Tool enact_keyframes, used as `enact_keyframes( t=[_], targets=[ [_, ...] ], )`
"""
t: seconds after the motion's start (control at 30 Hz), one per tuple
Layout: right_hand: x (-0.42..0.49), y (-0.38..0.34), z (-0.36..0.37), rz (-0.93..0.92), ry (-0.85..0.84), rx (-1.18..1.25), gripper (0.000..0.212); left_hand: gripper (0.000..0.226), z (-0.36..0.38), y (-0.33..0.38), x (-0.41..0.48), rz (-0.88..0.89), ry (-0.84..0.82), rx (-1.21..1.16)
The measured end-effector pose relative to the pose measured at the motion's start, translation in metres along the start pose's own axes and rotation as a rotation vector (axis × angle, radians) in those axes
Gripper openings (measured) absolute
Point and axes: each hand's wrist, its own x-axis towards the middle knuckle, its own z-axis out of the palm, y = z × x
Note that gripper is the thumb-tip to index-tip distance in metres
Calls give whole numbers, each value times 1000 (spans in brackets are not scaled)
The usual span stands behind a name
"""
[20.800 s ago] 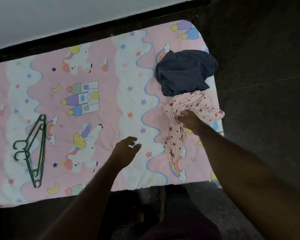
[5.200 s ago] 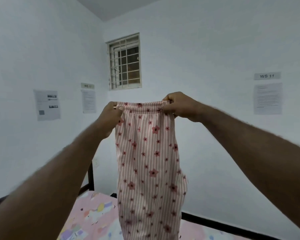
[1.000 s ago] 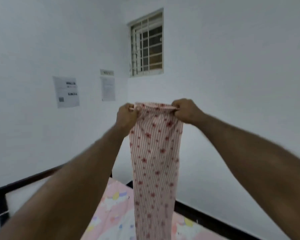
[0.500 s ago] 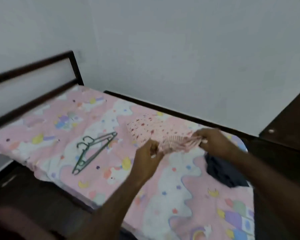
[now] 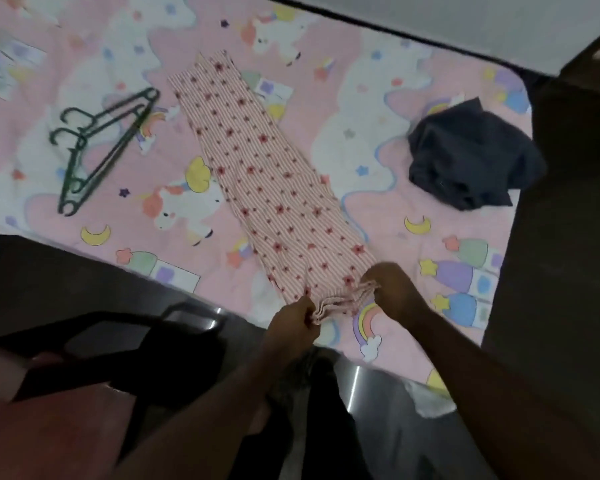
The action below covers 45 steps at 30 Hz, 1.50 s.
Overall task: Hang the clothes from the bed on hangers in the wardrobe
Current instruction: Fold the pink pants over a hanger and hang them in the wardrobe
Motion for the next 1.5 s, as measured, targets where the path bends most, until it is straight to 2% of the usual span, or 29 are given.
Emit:
enact_keyframes(
  t=[0.1,0.2,0.27,0.4,0.5,0.57,0.67,0.77,0.83,0.9,0.97,1.03,1.17,1.23,1.27,1.33,1.4,1.47,1.5],
  targets=[
    [14,-30,-63,107,158,97,40,18,-11,42,-3,149,118,-36],
    [11,-44,-97,104,352,201,41,21,-25,67,-7,305,293,-4],
    [2,-30,-86,181,377,314,43,25,-19,65,0,286,211,59],
    [-13,21,-25,632,252,479,42,29,24,42,31,158,-119,200],
    [-29,50,18,934,131,717,25,34,62,28,53,94,-226,307],
    [-32,57,33,1065,180,882,12,35,82,19,61,89,-300,350],
    [-23,60,40,1125,292,982,28,35,94,1,62,115,-365,341],
    [-11,60,39,1085,165,984,20,32,91,-7,62,177,-366,300],
    [-6,57,23,1022,198,914,22,30,84,-1,60,317,-240,238],
    [-7,56,-1,949,345,904,24,28,79,15,59,441,-102,203],
    [-16,59,-19,898,437,926,22,27,83,28,62,509,-34,213],
    [-29,67,-17,960,438,926,20,28,95,34,67,507,-64,228],
    [-37,92,12,1220,480,998,21,31,112,10,81,477,-285,303],
    [-37,103,19,1266,514,972,20,37,108,-7,83,442,-289,271],
    [-41,103,23,1287,517,909,21,37,102,-15,81,359,-280,206],
    [-44,96,24,1309,510,528,38,25,82,-22,86,54,-235,63],
    [-37,80,29,1126,563,158,40,21,64,-34,104,-265,-99,10],
    [-17,55,40,859,592,153,28,25,49,-38,120,-483,-11,-174],
    [-6,45,49,746,528,193,22,27,45,-34,127,-558,-3,-319]
  ],
)
